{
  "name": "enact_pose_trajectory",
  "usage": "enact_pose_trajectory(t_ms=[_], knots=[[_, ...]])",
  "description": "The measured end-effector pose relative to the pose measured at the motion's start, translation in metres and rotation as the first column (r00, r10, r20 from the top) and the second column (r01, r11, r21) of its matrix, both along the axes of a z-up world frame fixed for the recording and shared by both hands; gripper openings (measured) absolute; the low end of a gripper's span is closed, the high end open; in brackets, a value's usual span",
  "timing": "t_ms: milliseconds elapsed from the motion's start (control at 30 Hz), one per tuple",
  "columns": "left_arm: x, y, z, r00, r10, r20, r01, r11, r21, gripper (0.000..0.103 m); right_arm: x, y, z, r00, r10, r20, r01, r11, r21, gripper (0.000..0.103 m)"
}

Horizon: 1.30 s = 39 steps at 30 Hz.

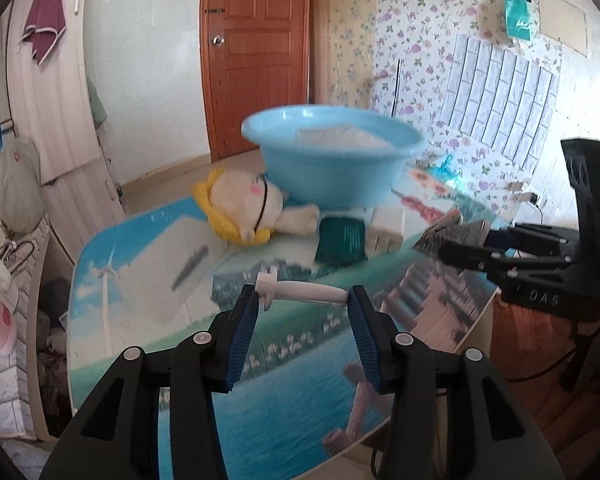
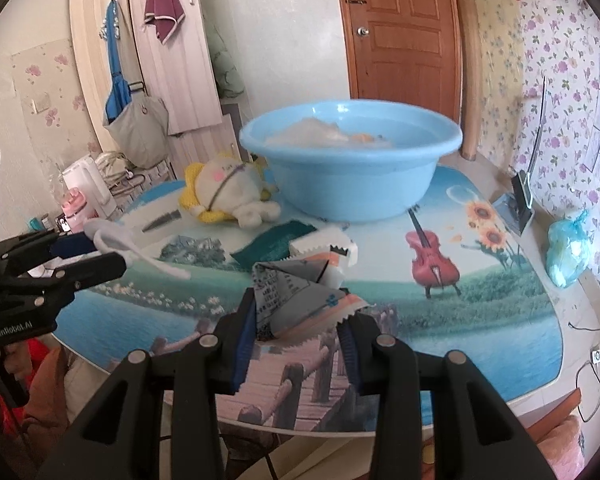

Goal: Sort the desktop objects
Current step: 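Lift the hook with the left tool while the right tool lifts the packet toward the basin, then lower the hook and packet into the blue basin and open both tools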

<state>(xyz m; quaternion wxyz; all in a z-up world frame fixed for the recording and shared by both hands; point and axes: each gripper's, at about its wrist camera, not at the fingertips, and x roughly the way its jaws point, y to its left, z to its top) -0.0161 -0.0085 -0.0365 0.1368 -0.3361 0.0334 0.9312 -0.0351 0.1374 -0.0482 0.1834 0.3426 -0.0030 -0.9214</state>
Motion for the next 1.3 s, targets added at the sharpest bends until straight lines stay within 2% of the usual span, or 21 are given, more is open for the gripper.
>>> enact_pose_trajectory(t_ms=[400,600,767,1000,1300], knots=[[-0.021,0.013,0.049,0.996,-0.025,-0.088,0.026,1.0,0.012,0.046,-0.015,0.014,0.034,0.998,-0.012,-0.068,0.009,0.999,-0.045,0.037],[-0.051,0.025,0.067,0.993,-0.04,-0.11,0.044,0.999,0.031,0.046,-0.038,0.025,0.043,0.995,-0.033,-0.092,0.026,0.997,-0.071,0.037],[-0.081,0.041,0.077,0.99,-0.057,-0.13,0.06,0.998,0.013,0.046,-0.065,0.034,0.051,0.992,-0.05,-0.117,0.039,0.995,-0.092,0.037],[-0.125,0.061,0.074,0.99,-0.084,-0.117,0.083,0.996,-0.008,0.046,-0.103,0.047,0.047,0.992,-0.073,-0.107,0.062,0.993,-0.102,0.037],[-0.164,0.08,0.054,0.991,-0.109,-0.072,0.107,0.994,-0.03,0.046,-0.139,0.053,0.036,0.993,-0.08,-0.09,0.07,0.992,-0.101,0.037]])
